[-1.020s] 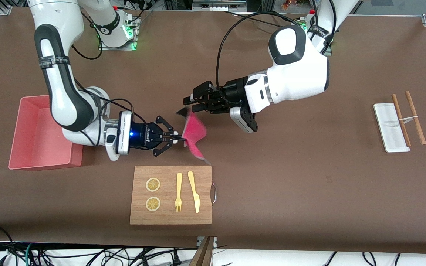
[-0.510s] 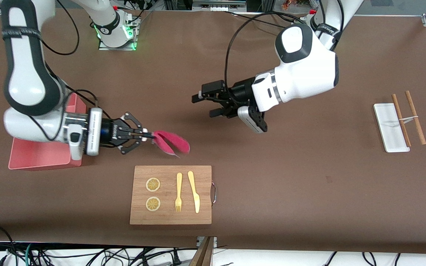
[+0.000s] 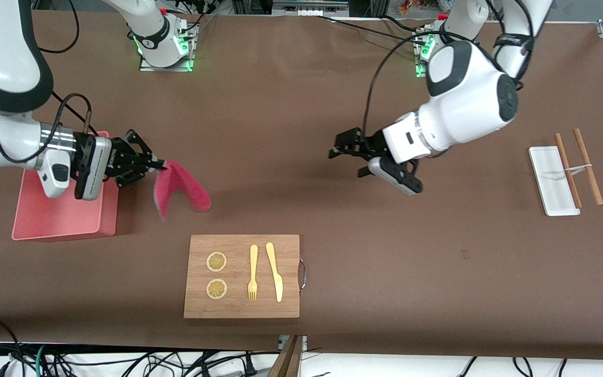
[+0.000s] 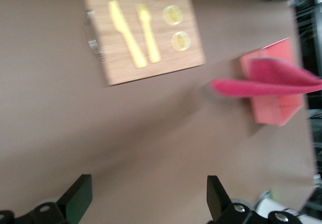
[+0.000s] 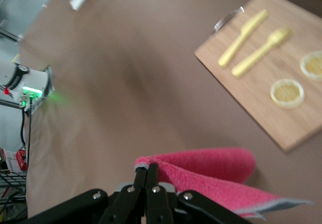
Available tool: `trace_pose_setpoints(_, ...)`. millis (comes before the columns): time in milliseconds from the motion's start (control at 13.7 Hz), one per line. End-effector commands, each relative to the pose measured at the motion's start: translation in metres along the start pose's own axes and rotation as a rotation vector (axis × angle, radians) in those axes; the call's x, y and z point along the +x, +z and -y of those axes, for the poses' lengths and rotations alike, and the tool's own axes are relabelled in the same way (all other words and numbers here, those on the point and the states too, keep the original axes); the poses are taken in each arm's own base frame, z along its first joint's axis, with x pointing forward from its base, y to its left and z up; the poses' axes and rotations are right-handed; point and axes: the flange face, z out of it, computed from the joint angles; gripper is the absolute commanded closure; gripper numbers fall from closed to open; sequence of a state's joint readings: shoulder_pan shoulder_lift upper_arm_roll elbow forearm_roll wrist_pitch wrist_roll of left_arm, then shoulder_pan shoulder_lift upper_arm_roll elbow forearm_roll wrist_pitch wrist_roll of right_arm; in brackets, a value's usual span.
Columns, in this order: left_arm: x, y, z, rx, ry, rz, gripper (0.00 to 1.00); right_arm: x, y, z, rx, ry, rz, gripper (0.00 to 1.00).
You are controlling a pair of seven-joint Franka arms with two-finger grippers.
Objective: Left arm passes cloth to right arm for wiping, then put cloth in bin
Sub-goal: 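Move the cloth toward the pink bin while the left gripper withdraws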
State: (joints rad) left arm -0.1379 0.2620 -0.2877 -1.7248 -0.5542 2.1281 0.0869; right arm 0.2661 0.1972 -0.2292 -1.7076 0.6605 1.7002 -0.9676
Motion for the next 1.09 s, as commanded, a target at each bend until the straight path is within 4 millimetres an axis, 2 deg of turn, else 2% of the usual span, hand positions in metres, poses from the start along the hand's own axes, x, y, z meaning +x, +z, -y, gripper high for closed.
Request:
trace_pose_setpoints(0, -0.014, -0.042, 0.039, 0.180, 0.029, 0.060, 0.00, -0.019, -0.023, 0.016, -0.128, 0.194, 0.125, 1.00)
trace_pose_setpoints(219, -0.027, -0.081, 0.065, 0.375, 0.064, 0.133, 0.00, -0.024, -0.028, 0.020, -0.277, 0.367, 0.222, 1.00)
trace_pose_setpoints(437, -0.038, -0.124, 0.060, 0.568, 0.118, 0.152, 0.00, -0.030, -0.017, 0.016, -0.414, 0.545, 0.299, 1.00)
trace_pose_setpoints(583, -0.037, -0.169, 0.055, 0.580, 0.079, 0.166, 0.00, -0.044, 0.011, 0.001, -0.488, 0.662, 0.344, 1.00)
trace_pose_setpoints(656, -0.037, -0.190, 0.060, 0.582, 0.051, 0.160, 0.00, -0.052, 0.027, -0.009, -0.503, 0.693, 0.350, 1.00)
trace_pose_setpoints(874, -0.040, -0.225, 0.076, 0.581, -0.010, 0.139, 0.00, -0.063, 0.068, -0.035, -0.509, 0.706, 0.365, 1.00)
trace_pose_setpoints(1020, -0.045, -0.243, 0.081, 0.592, -0.028, 0.114, 0.00, -0.057, 0.099, -0.042, -0.509, 0.722, 0.375, 1.00)
